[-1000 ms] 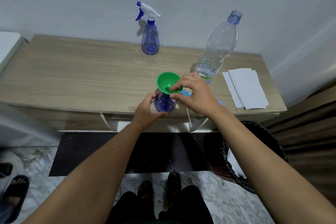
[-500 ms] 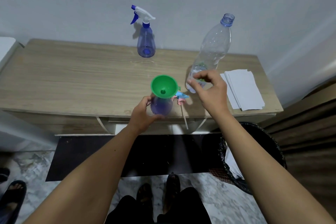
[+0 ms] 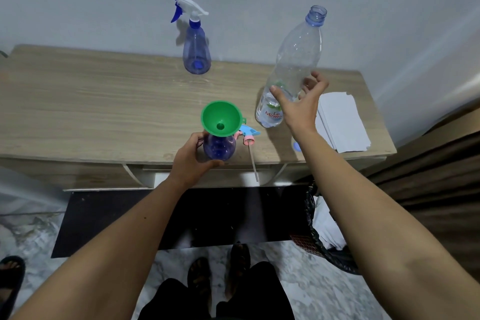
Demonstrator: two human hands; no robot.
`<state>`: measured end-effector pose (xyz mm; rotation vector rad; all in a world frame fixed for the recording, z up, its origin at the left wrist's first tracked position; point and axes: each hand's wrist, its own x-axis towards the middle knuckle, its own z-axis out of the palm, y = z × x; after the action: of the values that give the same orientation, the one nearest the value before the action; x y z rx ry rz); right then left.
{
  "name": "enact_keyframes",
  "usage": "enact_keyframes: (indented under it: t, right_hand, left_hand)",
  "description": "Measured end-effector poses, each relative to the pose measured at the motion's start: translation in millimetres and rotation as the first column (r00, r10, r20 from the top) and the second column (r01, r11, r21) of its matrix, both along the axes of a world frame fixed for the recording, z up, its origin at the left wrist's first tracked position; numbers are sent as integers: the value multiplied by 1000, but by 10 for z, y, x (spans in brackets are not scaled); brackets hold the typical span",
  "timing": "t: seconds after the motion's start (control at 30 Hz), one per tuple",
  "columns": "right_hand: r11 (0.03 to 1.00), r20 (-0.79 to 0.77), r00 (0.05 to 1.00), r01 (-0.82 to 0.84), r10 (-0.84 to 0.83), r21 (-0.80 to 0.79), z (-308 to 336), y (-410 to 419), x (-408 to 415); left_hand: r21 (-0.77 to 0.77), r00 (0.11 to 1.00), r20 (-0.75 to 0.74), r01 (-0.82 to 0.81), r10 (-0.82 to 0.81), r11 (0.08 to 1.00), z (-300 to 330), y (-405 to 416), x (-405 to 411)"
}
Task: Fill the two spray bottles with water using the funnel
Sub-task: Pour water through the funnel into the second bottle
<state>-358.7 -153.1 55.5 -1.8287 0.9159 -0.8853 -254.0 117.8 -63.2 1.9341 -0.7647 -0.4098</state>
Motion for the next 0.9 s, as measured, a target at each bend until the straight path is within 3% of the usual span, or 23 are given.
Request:
enact_keyframes:
  t: [0.27, 0.67, 0.9]
  right_hand:
    - [997, 58, 998, -17, 13, 72, 106, 14, 116]
    - [999, 86, 996, 7, -3, -52, 532, 287, -506]
    - [986, -42, 994, -107, 103, -130, 824, 539, -857]
  left_hand:
    - [-9, 1000, 1, -6, 6, 1000, 31, -4, -15]
    - [5, 999, -29, 33, -32, 999, 54, -2, -21]
    - [2, 993, -114, 18, -18, 1000, 73, 0, -58]
